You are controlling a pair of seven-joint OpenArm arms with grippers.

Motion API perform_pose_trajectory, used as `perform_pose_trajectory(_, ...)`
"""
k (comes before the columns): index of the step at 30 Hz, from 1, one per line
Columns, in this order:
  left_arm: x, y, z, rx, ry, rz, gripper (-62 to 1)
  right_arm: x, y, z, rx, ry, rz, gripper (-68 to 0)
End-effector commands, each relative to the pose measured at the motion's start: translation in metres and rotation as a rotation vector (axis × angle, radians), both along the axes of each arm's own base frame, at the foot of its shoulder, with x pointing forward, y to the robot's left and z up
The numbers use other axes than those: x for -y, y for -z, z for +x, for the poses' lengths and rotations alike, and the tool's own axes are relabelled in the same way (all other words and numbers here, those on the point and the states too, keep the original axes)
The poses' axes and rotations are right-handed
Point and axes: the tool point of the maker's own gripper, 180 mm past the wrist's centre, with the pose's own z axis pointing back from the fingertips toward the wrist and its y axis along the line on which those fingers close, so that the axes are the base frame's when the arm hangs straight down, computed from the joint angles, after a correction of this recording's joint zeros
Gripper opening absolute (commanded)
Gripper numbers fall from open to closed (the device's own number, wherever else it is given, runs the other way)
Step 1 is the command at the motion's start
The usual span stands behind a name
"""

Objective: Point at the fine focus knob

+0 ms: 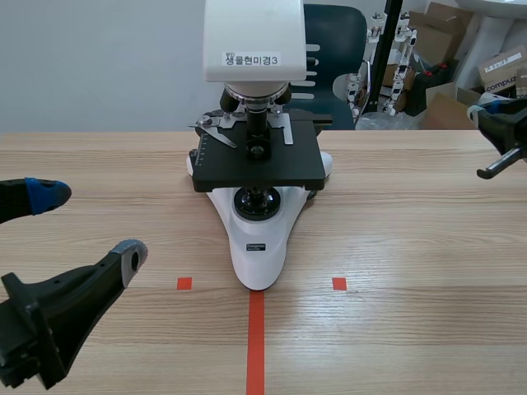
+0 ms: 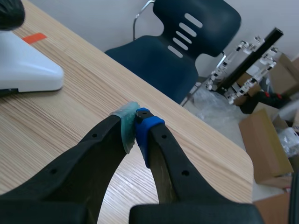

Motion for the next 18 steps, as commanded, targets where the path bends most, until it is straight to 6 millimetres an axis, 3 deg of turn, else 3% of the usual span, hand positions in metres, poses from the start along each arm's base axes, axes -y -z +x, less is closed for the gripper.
perform_pose_trajectory(1, 0.001, -0.006, 0.0, 0.017, -0.001, -0.018, 1.4, -0.01, -0.017, 0.007, 0.058, -0.027, 0.031, -66.9)
perform_pose_trajectory(11, 0.001, -0.006, 0.0, 0.017, -0.001, -0.018, 1.4, -0.077, -0.015, 0.015, 0.091, -0.213, 0.041, -66.9)
perform_pose_trajectory(18, 0.001, -0.006, 0.0, 0.017, -0.001, -0.018, 1.4, -0.102, -0.005, 0.02, 0.078, -0.249, 0.054, -66.9)
